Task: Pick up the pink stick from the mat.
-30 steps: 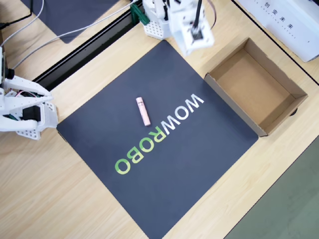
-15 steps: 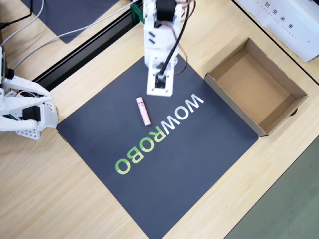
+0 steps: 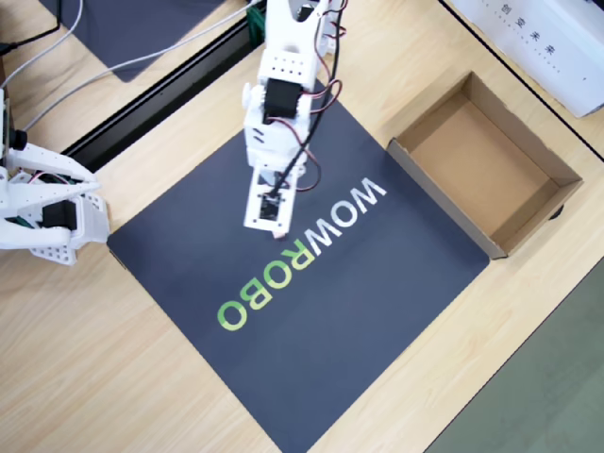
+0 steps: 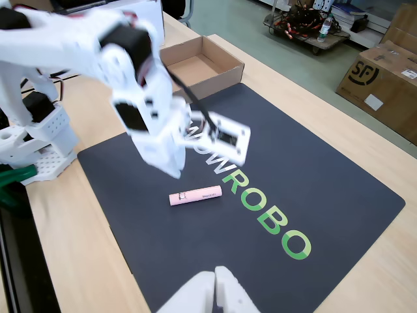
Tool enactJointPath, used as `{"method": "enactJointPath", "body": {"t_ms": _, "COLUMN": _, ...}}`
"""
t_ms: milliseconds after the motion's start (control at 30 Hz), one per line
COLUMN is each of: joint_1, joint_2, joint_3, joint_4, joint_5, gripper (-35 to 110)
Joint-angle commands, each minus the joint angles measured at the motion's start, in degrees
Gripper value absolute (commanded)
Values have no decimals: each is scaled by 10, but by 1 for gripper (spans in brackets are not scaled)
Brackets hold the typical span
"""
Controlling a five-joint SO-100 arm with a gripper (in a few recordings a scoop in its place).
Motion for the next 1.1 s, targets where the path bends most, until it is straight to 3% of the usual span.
{"method": "enactJointPath", "body": {"t_ms": 0, "joint_1": 11, "joint_2": -7, "joint_3": -22, "joint_4": -15, "joint_5": -9, "gripper": 14}}
{"method": "enactJointPath", "body": {"t_ms": 233, "joint_1": 29, "joint_2": -57, "joint_3": -23, "joint_4": -76, "joint_5": -16, "gripper": 25}}
{"method": "enactJointPath", "body": {"t_ms": 800, "joint_1": 50, "joint_2": -179, "joint_3": -35, "joint_4": -159, "joint_5": -57, "gripper": 25}}
{"method": "enactJointPath", "body": {"t_ms": 1067, "joint_1": 40, "joint_2": -194, "joint_3": -35, "joint_4": -163, "joint_5": -54, "gripper": 6}}
